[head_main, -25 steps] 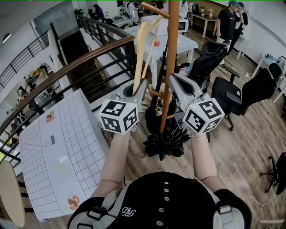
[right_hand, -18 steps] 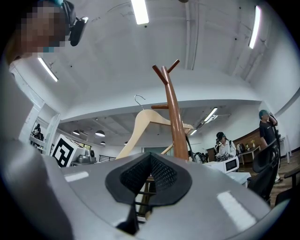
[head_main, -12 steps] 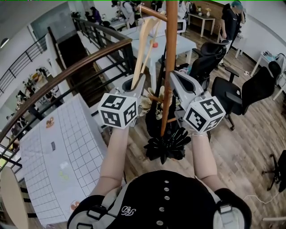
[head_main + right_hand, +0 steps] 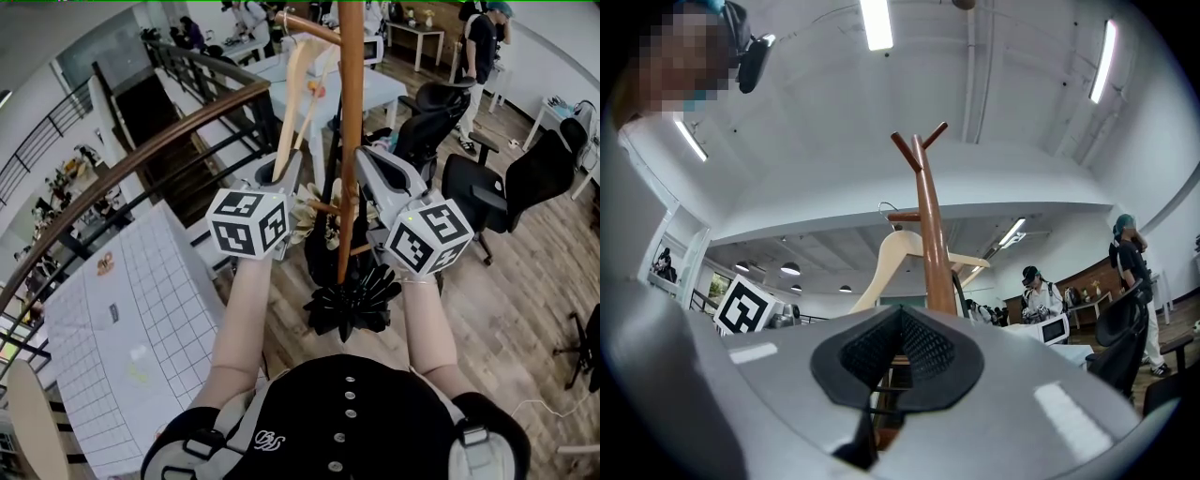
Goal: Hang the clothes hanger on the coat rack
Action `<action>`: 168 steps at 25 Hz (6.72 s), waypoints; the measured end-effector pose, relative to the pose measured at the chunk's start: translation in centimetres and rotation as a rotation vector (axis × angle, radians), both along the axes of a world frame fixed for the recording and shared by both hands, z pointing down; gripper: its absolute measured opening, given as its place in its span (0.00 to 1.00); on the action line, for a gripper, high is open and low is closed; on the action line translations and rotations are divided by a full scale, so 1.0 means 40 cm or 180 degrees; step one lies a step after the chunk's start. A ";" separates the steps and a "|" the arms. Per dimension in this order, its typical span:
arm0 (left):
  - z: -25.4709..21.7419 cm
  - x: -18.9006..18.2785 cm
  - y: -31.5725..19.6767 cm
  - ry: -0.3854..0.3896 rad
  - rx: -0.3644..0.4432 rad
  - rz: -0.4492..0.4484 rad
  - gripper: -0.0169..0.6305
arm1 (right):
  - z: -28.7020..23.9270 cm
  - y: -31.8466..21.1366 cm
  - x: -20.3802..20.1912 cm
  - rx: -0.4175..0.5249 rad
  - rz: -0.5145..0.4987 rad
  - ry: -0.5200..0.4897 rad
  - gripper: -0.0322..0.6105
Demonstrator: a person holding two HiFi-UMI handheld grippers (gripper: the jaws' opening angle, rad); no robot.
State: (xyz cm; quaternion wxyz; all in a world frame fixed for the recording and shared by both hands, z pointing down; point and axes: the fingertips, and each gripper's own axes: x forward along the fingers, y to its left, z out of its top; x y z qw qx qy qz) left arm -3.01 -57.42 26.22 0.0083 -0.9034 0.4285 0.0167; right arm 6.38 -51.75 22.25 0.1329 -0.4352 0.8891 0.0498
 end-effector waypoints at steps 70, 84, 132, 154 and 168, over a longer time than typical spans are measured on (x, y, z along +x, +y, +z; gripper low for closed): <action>0.056 0.055 0.293 0.0516 0.0187 -0.0037 0.32 | 0.130 0.271 0.021 -0.0257 -0.0045 0.0011 0.05; 0.107 0.054 0.455 0.0576 0.0083 -0.0231 0.32 | 0.173 0.400 0.010 -0.0395 -0.0161 0.0027 0.05; 0.199 0.121 0.550 0.0807 -0.0143 0.0480 0.02 | 0.286 0.402 0.001 -0.0649 -0.0206 0.0171 0.05; 0.215 0.122 0.517 0.0732 -0.0221 0.0518 0.02 | 0.301 0.373 -0.014 -0.0704 -0.0225 0.0226 0.05; 0.227 0.121 0.498 0.0711 -0.0263 0.0499 0.02 | 0.312 0.350 -0.012 -0.0754 -0.0212 0.0233 0.05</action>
